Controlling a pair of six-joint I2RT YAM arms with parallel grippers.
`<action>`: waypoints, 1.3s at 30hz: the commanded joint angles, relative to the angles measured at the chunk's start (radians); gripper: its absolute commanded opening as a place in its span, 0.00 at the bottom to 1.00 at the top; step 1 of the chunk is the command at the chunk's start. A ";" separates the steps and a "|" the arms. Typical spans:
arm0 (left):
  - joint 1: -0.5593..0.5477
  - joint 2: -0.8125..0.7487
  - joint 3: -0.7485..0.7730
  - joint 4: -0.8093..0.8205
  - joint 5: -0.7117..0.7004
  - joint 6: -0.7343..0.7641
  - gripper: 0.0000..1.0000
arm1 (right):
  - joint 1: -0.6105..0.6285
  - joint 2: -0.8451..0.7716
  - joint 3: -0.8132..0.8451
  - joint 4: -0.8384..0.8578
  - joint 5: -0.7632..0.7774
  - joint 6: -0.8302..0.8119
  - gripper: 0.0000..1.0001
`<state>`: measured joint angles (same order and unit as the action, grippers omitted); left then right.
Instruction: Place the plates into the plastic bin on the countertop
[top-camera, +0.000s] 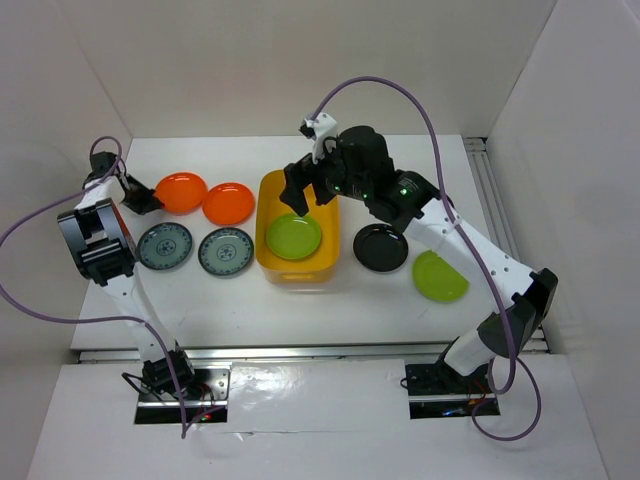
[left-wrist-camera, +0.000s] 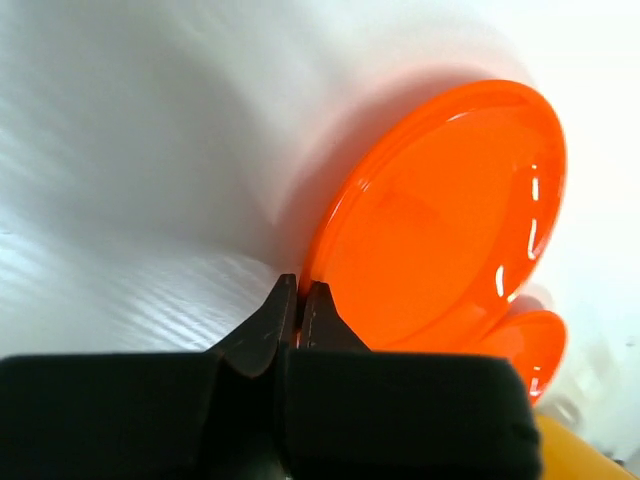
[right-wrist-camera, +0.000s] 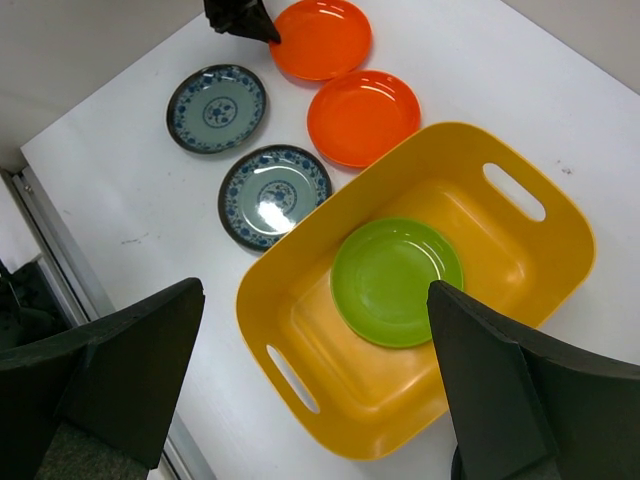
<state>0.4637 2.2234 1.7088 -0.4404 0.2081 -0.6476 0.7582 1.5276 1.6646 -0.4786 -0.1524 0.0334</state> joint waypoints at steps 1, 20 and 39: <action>-0.016 0.050 -0.003 -0.050 -0.047 -0.001 0.00 | -0.008 -0.012 0.046 -0.022 0.008 -0.015 1.00; -0.341 -0.502 0.085 -0.083 -0.099 0.008 0.00 | -0.097 -0.061 0.018 -0.002 0.148 0.033 1.00; -0.867 -0.593 -0.151 -0.210 -0.329 0.187 0.00 | -0.183 -0.191 -0.022 -0.022 0.123 0.042 1.00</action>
<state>-0.3626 1.5898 1.4906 -0.6590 -0.0463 -0.4858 0.5816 1.3838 1.6573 -0.5041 -0.0151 0.0631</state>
